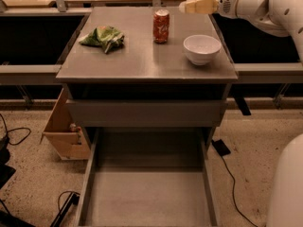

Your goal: Place coke can into middle drawer

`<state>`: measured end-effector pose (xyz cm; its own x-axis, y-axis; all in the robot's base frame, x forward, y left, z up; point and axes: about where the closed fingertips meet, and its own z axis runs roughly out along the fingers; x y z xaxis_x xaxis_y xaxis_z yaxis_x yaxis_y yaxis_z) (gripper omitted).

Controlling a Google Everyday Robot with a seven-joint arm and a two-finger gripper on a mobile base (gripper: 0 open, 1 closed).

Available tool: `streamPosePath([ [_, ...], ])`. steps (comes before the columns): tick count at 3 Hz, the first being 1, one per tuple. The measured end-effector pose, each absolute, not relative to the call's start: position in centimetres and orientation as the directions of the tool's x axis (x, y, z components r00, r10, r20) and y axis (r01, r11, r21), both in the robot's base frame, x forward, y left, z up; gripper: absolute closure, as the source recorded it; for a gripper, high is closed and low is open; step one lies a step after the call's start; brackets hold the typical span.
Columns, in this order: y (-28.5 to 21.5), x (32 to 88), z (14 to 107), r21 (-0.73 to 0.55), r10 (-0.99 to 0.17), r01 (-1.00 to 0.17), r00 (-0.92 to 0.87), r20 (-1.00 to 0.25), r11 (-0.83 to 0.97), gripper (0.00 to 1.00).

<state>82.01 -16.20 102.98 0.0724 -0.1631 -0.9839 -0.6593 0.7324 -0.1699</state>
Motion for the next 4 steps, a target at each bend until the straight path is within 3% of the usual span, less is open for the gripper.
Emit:
streamPosePath([
  [2,-14.6,83.5,102.4,-0.153,-0.142,-0.68,0.072,-0.987,0.717,0.0],
  [4,-7.8,89.2,99.0,-0.109,-0.116,-0.741,0.042,-0.992,0.663,0.0],
])
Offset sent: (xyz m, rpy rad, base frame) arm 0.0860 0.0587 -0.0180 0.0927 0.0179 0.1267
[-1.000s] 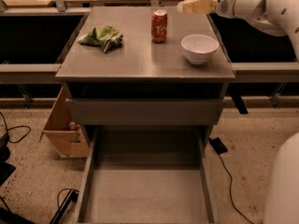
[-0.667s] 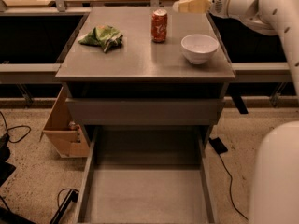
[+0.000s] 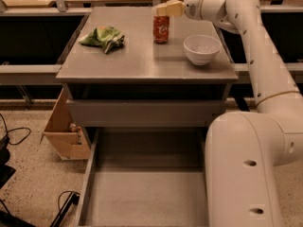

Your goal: Place coke can into middle drawer

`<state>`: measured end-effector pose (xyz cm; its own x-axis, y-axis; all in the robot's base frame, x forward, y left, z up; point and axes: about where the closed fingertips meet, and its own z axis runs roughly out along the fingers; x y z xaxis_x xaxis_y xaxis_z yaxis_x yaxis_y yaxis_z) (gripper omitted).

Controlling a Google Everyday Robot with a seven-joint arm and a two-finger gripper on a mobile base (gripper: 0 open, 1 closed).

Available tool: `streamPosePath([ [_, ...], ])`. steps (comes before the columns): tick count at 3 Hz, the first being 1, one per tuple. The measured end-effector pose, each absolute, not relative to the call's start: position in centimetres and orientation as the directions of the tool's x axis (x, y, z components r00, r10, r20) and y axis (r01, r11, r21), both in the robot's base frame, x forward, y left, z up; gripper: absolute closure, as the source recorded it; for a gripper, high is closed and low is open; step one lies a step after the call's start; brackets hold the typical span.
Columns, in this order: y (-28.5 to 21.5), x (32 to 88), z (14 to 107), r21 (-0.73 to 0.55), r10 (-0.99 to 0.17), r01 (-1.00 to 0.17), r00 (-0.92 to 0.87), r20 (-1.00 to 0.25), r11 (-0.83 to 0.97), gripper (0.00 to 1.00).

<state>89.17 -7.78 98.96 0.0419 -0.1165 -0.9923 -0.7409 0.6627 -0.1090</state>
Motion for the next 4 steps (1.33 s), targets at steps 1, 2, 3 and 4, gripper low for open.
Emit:
streamPosePath([
  [1,-5.8,90.9,96.4,-0.105,-0.158,-0.746,-0.001,-0.987,0.658,0.0],
  [2,-5.5,92.0,94.4,-0.099,-0.189,-0.738,-0.04,-0.981,0.668,0.0],
  [3,-5.4,92.6,92.4,-0.077,-0.199,-0.733,-0.082,-0.977,0.676,0.04],
  [4,-5.1,92.7,91.4,-0.065,-0.203,-0.738,-0.1,-0.974,0.672,0.27],
])
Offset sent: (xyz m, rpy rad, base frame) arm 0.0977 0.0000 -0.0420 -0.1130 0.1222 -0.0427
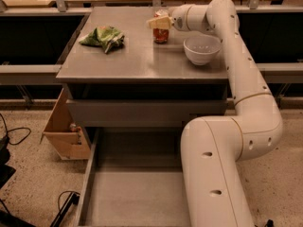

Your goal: Place coke can into middle drawer

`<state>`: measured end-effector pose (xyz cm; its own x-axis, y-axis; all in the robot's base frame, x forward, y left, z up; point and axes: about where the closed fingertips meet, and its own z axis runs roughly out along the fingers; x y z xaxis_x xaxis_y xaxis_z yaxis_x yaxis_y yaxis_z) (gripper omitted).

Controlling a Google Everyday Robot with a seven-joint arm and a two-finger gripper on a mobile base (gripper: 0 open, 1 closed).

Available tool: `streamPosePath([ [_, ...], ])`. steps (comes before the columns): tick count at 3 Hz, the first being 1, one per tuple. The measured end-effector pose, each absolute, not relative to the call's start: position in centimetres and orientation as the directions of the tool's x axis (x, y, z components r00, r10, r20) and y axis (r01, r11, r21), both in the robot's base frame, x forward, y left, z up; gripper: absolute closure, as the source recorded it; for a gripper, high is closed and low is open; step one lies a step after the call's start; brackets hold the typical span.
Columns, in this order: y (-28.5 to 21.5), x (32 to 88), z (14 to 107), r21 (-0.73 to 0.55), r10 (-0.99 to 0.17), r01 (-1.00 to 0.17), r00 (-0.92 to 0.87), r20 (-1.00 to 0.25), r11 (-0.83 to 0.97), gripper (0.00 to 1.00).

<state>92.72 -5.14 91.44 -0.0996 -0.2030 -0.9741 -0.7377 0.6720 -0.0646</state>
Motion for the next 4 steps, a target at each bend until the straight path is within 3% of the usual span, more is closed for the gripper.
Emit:
streamPosePath([
  [1,-4.7,92.66,90.65,-0.05,-0.197,-0.749,-0.109,-0.974,0.661,0.5],
  [2,-4.64,92.65,90.56,-0.049,-0.196,-0.75,-0.11,-0.974,0.659,0.81],
  [3,-4.64,92.65,90.56,-0.049,-0.196,-0.75,-0.11,-0.974,0.659,1.0],
  [4,-3.79,91.86,91.48,-0.064,-0.216,-0.769,-0.098,-0.971,0.636,1.0],
])
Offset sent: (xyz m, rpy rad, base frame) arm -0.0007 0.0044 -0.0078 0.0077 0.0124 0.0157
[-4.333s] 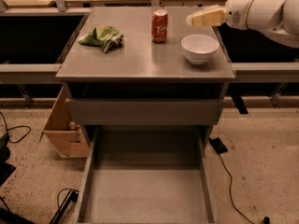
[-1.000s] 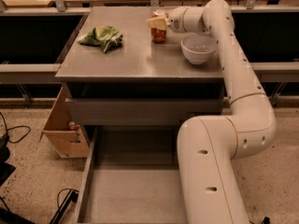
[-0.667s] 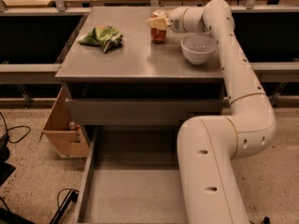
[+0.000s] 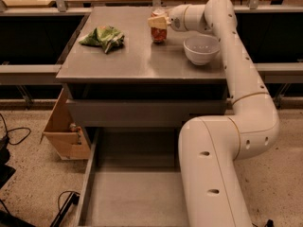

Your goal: Place coke can into middle drawer

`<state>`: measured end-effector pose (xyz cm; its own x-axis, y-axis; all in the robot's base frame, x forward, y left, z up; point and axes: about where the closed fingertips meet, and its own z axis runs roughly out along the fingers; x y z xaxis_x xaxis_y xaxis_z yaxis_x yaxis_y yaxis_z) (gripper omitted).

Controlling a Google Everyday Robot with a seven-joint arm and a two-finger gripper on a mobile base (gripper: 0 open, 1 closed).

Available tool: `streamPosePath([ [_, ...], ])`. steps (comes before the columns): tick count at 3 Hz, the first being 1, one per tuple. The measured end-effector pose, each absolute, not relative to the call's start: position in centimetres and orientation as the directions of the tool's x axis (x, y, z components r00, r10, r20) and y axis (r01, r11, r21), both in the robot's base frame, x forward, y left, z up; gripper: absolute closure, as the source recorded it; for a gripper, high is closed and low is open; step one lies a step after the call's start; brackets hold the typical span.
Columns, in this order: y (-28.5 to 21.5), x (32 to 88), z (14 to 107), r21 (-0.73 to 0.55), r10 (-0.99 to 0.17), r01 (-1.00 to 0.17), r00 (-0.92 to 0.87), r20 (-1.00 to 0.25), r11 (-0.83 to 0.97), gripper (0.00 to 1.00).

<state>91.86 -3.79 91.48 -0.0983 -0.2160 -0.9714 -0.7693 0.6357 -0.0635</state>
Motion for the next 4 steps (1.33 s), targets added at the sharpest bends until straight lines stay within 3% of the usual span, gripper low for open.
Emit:
streamPosePath([
  [2,-3.9,86.6,99.4,-0.117,-0.295,-0.804,-0.076,-0.952,0.583,1.0],
  [4,-6.8,81.1,106.7,-0.087,-0.252,-0.773,-0.097,-0.963,0.629,1.0],
])
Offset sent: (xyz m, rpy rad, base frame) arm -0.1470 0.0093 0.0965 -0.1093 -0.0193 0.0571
